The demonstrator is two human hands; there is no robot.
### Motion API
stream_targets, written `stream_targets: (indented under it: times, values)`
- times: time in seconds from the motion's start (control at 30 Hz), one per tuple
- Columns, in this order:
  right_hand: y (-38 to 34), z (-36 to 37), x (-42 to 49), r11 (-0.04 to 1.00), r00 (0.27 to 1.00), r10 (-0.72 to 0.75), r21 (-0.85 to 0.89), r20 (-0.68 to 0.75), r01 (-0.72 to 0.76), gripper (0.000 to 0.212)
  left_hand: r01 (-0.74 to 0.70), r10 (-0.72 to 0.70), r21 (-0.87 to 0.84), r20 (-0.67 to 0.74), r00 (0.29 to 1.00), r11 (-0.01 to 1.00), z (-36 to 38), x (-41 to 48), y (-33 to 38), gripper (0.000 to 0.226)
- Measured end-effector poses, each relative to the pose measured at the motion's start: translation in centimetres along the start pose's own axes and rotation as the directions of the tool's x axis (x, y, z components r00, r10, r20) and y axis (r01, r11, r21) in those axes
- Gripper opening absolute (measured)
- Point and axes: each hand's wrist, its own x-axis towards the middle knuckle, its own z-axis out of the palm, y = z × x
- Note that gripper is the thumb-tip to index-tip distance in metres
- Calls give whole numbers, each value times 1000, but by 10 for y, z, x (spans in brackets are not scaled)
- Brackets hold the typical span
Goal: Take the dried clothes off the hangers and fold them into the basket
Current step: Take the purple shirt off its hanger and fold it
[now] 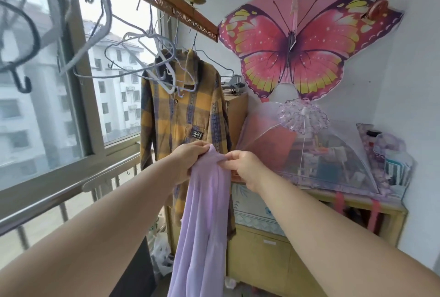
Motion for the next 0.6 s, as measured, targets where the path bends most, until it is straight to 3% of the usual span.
stream_targets:
  times: [0.1,0.2,0.3,0.4,0.53,0.6]
  values:
    - [0,0,4,1000,999,5,15,-40,-5,12,-19,18,-19,-40,999,1000,-1,-5,0,16]
    - [-5,3,9,992,998,-49,-115,-49,43,9,11,-12,-37,-38,999,999,-3,-8,-3,16]
    - [-11,7,11,955,967,-161,-278,-195,103,14,46,-49,-51,-58,997,998,0,-8,-9,16]
    - [-13,11,8,942,927,-206,-319,-313,102,13,23,-32,-83,-113,993,996,1,-6,-14,17]
    - [1,19,8,938,978,-122,-342,-170,57,14,-1,-9,-144,-63,998,990,6,-8,-10,26]
    - [9,21,11,946,978,-102,-323,-181,39,9,3,-7,-180,-22,1000,984,11,-14,-7,27]
